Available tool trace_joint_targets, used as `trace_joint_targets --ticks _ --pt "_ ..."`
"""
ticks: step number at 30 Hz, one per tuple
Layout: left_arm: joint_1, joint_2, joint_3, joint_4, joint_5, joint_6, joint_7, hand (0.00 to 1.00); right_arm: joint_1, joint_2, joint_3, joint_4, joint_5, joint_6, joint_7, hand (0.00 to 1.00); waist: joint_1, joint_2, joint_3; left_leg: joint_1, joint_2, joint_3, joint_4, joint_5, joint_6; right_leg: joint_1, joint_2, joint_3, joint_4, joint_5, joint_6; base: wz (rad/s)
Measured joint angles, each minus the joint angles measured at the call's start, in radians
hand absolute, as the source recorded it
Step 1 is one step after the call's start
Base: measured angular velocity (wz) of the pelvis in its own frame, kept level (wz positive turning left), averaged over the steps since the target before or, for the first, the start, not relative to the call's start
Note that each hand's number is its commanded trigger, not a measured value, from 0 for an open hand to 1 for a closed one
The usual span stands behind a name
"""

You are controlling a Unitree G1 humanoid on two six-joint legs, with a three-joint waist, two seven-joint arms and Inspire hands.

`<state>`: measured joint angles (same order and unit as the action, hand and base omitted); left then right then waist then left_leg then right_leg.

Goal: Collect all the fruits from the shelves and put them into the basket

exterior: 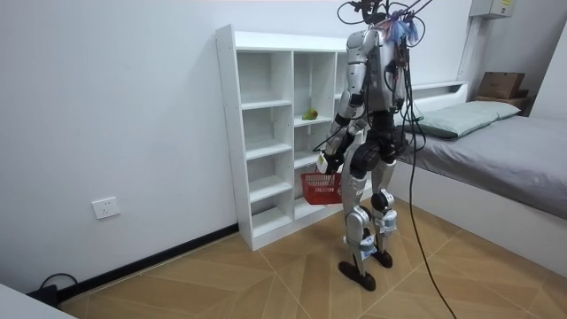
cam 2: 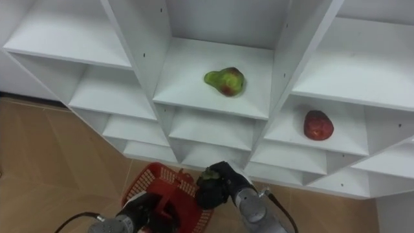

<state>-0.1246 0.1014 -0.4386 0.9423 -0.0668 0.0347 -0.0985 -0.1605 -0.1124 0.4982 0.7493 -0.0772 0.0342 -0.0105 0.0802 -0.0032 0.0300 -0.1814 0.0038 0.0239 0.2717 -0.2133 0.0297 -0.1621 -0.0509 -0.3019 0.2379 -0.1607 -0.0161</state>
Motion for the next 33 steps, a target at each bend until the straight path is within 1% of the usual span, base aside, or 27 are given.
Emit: trace_joint_targets --ticks 5,10,14,20,22,24,27,33 --pt "-0.002 -0.004 -0.016 0.001 -0.008 0.0 -0.001 1.0 -0.031 0.009 0.0 0.07 0.04 -0.004 0.015 1.0 -0.001 0.001 0.0007 -0.001 0.001 0.005 0.002 0.0 0.0 -0.005 -0.001 0.006 0.004 0.0 0.0 -0.02" --pt "-0.002 -0.01 -0.014 0.02 -0.008 0.0 -0.027 1.0 -0.032 0.018 -0.01 0.07 0.048 -0.004 0.049 1.0 0.001 0.002 0.0005 -0.001 0.001 0.008 0.002 0.0 0.001 -0.007 -0.001 0.009 0.004 0.0 0.0 -0.01" --pt "-0.003 -0.013 -0.013 0.019 -0.007 0.0 -0.047 1.0 -0.033 0.028 -0.01 0.069 0.101 -0.004 0.058 1.0 0.002 0.005 -0.0008 -0.006 0.002 0.01 0.002 0.0 0.001 -0.014 -0.001 0.007 0.004 0.0 0.0 0.0" --pt "-0.004 -0.017 -0.004 0.018 -0.009 -0.001 -0.065 1.0 -0.031 0.031 -0.01 0.069 0.141 -0.019 0.076 1.0 -0.001 0.018 -0.0084 -0.001 0.002 0.011 0.002 0.001 0.001 -0.012 -0.001 0.013 0.004 0.0 0.0 -0.02" --pt "-0.004 -0.019 -0.001 0.018 -0.009 -0.002 -0.067 1.0 -0.031 0.03 -0.01 0.069 0.157 -0.022 0.079 1.0 -0.001 0.02 -0.0095 0.0 0.003 0.015 0.001 0.001 0.001 -0.012 -0.001 0.015 0.005 0.0 0.0 -0.02" --pt "-0.007 -0.032 0.003 0.018 -0.013 -0.002 -0.067 1.0 -0.032 0.028 -0.01 0.079 0.215 -0.024 0.082 1.0 -0.001 0.022 -0.0099 0.001 0.003 0.016 0.001 0.001 0.0 -0.011 0.0 0.012 0.005 0.0 0.0 0.0" --pt "-0.015 -0.04 0.002 0.015 -0.019 -0.002 -0.067 1.0 -0.035 0.029 -0.009 0.11 0.29 -0.026 0.097 1.0 -0.001 0.025 -0.0091 -0.001 0.003 0.016 0.001 0.001 0.001 -0.011 -0.001 0.008 0.005 0.0 0.0 0.0" --pt "-0.029 -0.051 0.001 0.01 -0.021 -0.006 -0.067 1.0 -0.035 0.03 -0.009 0.143 0.314 -0.027 0.111 1.0 0.0 0.028 -0.0087 -0.002 0.003 0.015 0.001 0.002 0.0 -0.011 -0.001 0.004 0.005 0.0 0.0 0.0"
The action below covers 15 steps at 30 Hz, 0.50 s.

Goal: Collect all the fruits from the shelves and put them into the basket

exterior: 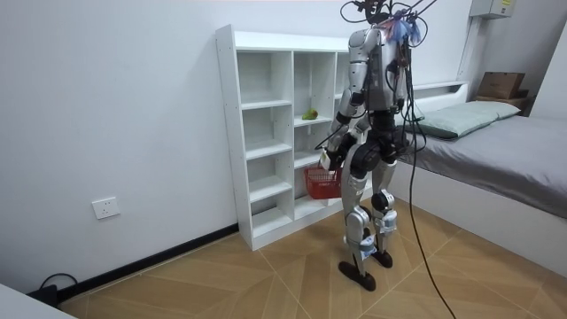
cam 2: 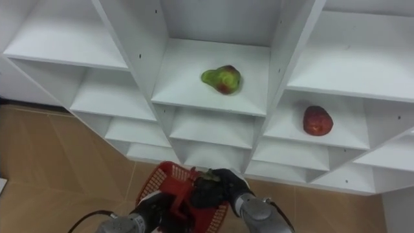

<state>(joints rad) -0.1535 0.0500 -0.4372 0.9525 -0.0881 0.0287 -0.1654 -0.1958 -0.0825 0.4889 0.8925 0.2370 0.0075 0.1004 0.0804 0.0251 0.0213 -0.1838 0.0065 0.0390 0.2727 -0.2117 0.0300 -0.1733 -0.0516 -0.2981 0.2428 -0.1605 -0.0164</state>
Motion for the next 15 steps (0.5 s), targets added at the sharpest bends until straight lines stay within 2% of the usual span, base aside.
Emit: trace_joint_targets --ticks 15 --pt "-0.003 0.001 -0.021 0.0 -0.019 -0.027 0.003 1.0 -0.001 0.002 0.001 0.047 -0.001 -0.007 0.009 1.0 -0.003 -0.001 0.0026 0.002 -0.001 -0.001 -0.006 0.0 0.0 0.001 -0.001 -0.001 -0.001 0.0 0.0 0.0"
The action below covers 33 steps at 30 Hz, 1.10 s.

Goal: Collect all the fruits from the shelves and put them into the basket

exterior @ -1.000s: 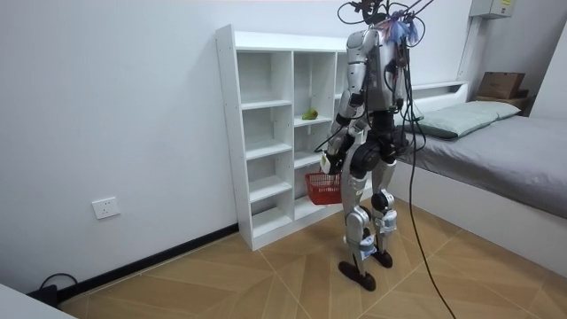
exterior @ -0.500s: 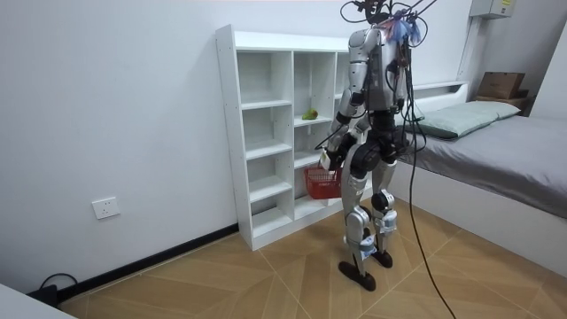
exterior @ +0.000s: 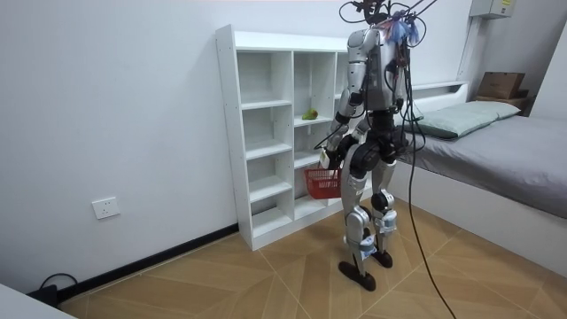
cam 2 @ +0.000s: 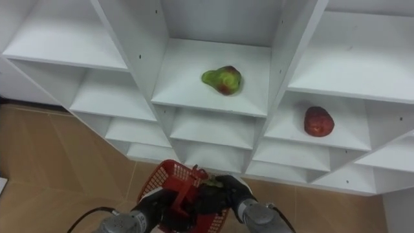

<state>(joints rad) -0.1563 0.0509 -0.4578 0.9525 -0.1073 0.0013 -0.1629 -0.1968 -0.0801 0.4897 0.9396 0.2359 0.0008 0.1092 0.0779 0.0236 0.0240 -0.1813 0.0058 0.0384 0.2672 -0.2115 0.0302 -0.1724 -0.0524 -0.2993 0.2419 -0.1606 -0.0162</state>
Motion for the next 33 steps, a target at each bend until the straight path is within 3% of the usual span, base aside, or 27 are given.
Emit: trace_joint_targets --ticks 1,2,4,8,11,33 --pt "0.0 0.0 -0.001 0.0 0.0 0.0 0.0 1.0 0.0 0.0 0.0 0.0 0.0 0.0 0.001 1.0 0.0 0.0 0.0008 0.0 0.0 0.0 0.0 0.0 0.0 0.0 0.0 0.0 0.0 0.0 0.0 0.0" --pt "0.0 0.0 -0.001 -0.001 -0.001 -0.001 0.0 1.0 0.0 0.0 -0.001 0.002 -0.001 -0.001 0.003 0.74 -0.003 -0.001 0.0029 0.0 0.0 -0.001 0.0 0.0 0.0 0.0 0.0 0.0 0.0 0.0 0.0 0.0" --pt "0.0 0.001 -0.001 -0.002 -0.011 -0.002 0.0 1.0 0.0 0.0 -0.001 0.014 -0.003 -0.006 0.004 0.4 -0.004 -0.002 0.005 -0.001 0.0 -0.001 0.001 0.0 0.0 0.0 0.0 0.0 0.0 0.0 0.0 0.0" --pt "0.0 0.003 -0.001 -0.014 -0.02 -0.008 0.001 1.0 0.0 -0.001 -0.001 0.04 -0.006 -0.017 0.003 0.0 -0.003 -0.002 0.0065 -0.003 0.0 0.002 0.001 0.0 0.0 -0.002 0.0 0.003 0.001 0.0 0.0 0.0" --pt "-0.001 0.007 -0.01 -0.021 -0.02 -0.009 0.002 1.0 -0.002 -0.003 0.0 0.067 -0.005 -0.033 0.003 0.0 -0.004 -0.002 0.0064 -0.003 0.0 0.002 0.001 0.0 0.0 -0.002 0.0 0.003 0.001 0.0 0.0 0.0" --pt "0.0 0.017 -0.035 -0.017 -0.019 -0.008 -0.016 1.0 -0.02 -0.004 -0.001 0.097 -0.023 -0.035 0.037 0.0 -0.02 -0.003 0.0056 -0.016 0.002 0.006 0.008 0.0 0.0 -0.021 0.0 0.013 0.013 0.0 0.0 0.0"
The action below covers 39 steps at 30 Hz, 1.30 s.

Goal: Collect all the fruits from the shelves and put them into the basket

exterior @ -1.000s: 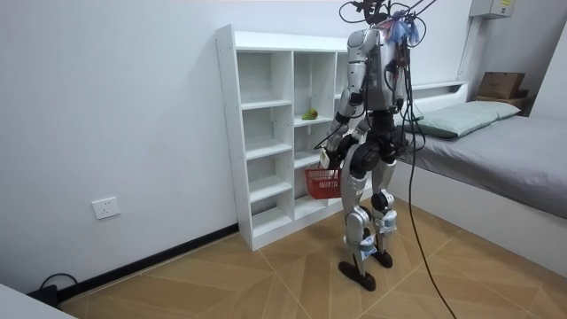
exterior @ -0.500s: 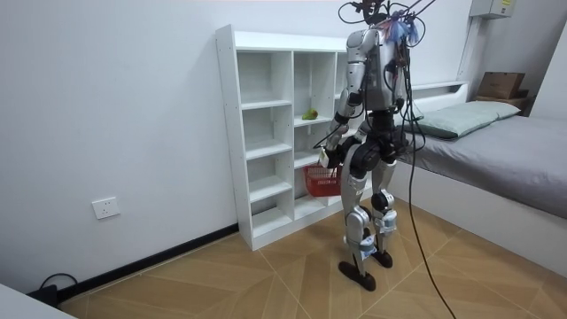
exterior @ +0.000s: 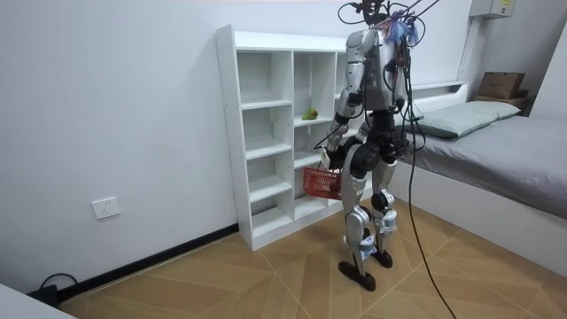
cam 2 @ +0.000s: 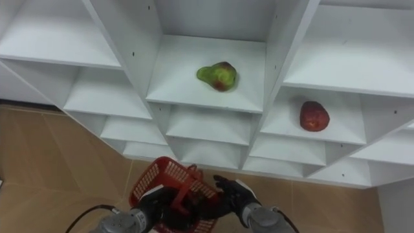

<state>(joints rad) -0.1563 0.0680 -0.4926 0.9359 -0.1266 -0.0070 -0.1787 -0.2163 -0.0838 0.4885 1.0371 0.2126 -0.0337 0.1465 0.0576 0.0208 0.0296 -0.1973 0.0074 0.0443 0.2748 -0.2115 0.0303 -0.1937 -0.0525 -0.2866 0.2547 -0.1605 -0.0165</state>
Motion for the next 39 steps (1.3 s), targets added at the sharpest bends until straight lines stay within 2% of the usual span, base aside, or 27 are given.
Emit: trace_joint_targets --ticks 18,28,31,35,39 --pt "0.003 0.003 0.0 0.01 -0.004 0.001 -0.027 1.0 0.0 0.0 -0.002 0.008 -0.047 0.0 -0.001 0.0 0.0 0.004 -0.0025 0.004 0.0 0.003 0.004 0.0 0.0 0.002 -0.002 -0.002 0.007 0.0 0.0 0.0" --pt "0.021 0.017 0.002 0.014 -0.156 0.001 0.012 1.0 0.002 -0.006 -0.007 -0.014 -0.125 -0.008 -0.002 0.0 0.002 0.001 -0.0046 0.039 0.001 0.009 -0.005 0.0 0.001 0.032 0.002 0.009 0.001 0.0 0.0 -0.02" --pt "0.03 0.015 0.025 0.008 -0.159 0.001 0.03 1.0 0.014 -0.012 -0.007 -0.048 -0.202 -0.008 -0.003 0.0 0.002 -0.007 -0.0117 0.052 -0.004 0.008 -0.007 0.0 0.001 0.046 0.002 0.009 0.0 0.0 0.0 0.0" --pt "0.045 0.023 0.049 0.002 -0.2 -0.001 0.063 1.0 0.062 -0.027 0.001 -0.14 -0.279 -0.008 -0.017 0.0 0.003 -0.03 -0.0278 0.077 -0.003 0.008 -0.008 0.0 0.001 0.078 0.003 0.01 -0.014 -0.001 0.002 0.0" --pt "0.076 0.034 0.057 -0.033 -0.233 -0.001 0.103 1.0 0.121 -0.056 0.003 -0.279 -0.363 -0.007 -0.047 0.0 0.007 -0.043 -0.0305 0.116 -0.004 0.008 -0.024 0.0 0.001 0.109 0.003 0.016 -0.019 -0.003 0.004 -0.02"
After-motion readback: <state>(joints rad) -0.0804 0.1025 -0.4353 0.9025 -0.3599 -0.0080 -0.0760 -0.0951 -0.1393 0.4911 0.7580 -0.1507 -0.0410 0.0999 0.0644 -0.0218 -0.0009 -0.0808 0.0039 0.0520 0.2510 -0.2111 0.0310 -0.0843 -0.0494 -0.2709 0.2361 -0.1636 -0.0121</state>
